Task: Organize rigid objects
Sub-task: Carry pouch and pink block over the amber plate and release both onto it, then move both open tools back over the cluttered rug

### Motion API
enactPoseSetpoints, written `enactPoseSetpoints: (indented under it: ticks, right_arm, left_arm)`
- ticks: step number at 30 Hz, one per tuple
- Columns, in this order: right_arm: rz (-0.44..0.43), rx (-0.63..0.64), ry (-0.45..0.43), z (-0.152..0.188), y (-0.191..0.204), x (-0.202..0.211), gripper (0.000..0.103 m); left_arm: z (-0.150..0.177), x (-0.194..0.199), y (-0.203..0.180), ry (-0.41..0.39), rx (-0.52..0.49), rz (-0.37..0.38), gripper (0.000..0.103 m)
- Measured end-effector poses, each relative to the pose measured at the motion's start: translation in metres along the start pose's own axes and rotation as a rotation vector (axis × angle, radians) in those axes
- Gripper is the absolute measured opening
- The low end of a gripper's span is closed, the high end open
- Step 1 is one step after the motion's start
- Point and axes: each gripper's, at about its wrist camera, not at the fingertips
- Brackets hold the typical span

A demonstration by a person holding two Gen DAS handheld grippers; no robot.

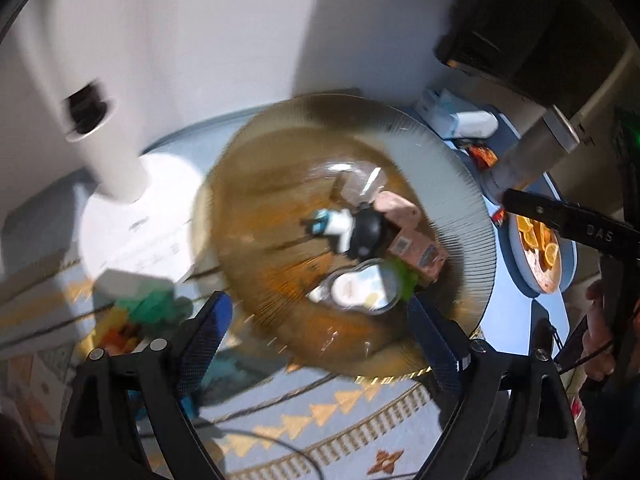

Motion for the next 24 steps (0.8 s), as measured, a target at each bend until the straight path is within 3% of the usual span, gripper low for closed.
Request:
enactPoseSetpoints:
  ticks: [9,24]
  right_arm:
    - [-0.033,0.029,-0.012,0.023,0.045,0.026,0.066]
    - [-0.104,-0.016,-0.013,0.054,0.102,0.050,0.066]
  left_arm:
    - [0.035,0.063,0.070,-0.088,0.199,-0.023,0.089]
    - [0.080,0.151,0.179,-0.223,0.363,-0.117,0.089]
Point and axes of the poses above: each gripper's, at about its wrist camera, not at the fingertips, and x roughly against the way its jaws point, y to its left, z to its underside, and after that the axes turned 4 degrees about x, right-handed
